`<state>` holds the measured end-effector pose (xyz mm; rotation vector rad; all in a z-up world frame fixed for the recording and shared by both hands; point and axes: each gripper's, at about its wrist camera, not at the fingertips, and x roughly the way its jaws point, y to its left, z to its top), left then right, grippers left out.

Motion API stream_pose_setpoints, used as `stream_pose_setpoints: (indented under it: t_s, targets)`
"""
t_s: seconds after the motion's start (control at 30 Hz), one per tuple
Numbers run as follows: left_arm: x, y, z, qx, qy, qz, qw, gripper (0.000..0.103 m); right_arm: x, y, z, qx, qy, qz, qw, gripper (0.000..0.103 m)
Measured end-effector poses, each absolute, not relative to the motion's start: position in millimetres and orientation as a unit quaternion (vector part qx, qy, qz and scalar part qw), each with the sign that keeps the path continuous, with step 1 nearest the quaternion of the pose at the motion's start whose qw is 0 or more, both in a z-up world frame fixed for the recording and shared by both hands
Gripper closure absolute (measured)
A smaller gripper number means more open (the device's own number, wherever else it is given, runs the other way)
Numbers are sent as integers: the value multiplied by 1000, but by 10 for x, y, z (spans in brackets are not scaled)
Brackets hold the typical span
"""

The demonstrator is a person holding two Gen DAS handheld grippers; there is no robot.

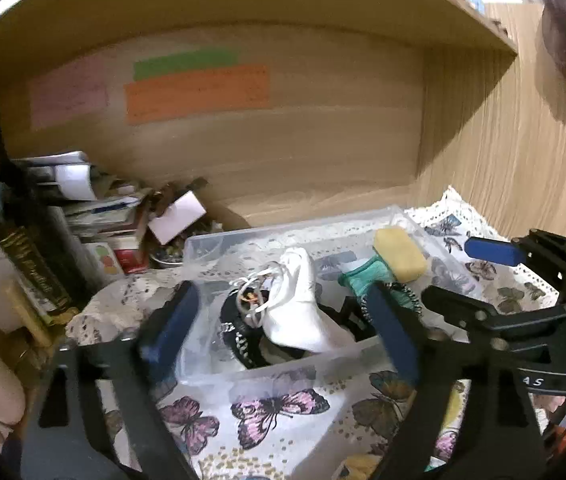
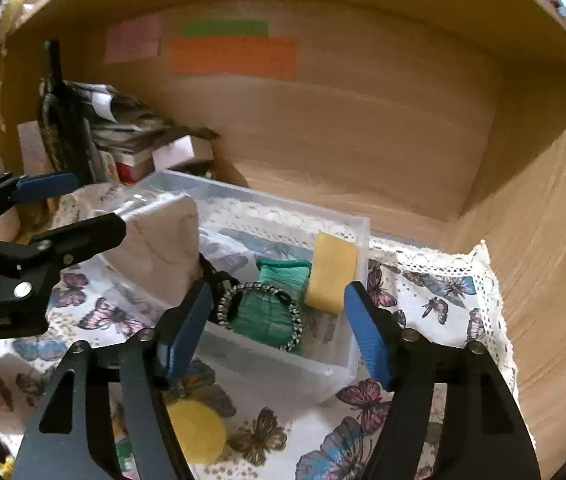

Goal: Organize soft objects
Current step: 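Carry the bracelet and white cloth into the clear box and release both, then grasp the yellow felt ball with the right tool while the left tool grasps the floral scrunchie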

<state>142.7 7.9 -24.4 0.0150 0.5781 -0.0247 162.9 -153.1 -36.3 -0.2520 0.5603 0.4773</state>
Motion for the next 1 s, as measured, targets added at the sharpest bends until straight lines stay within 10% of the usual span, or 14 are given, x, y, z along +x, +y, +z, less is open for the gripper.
stream_pose_setpoints:
  t_s: [0.63,1.0]
  targets:
    - [751,175,-334,4,296,-11,955,0,1157,-1534,-713,-105,312,280,902,19]
    - [635,84,-838,9,392,-40,919,0,1220,-1502,-1063,-88,372,289,878,33]
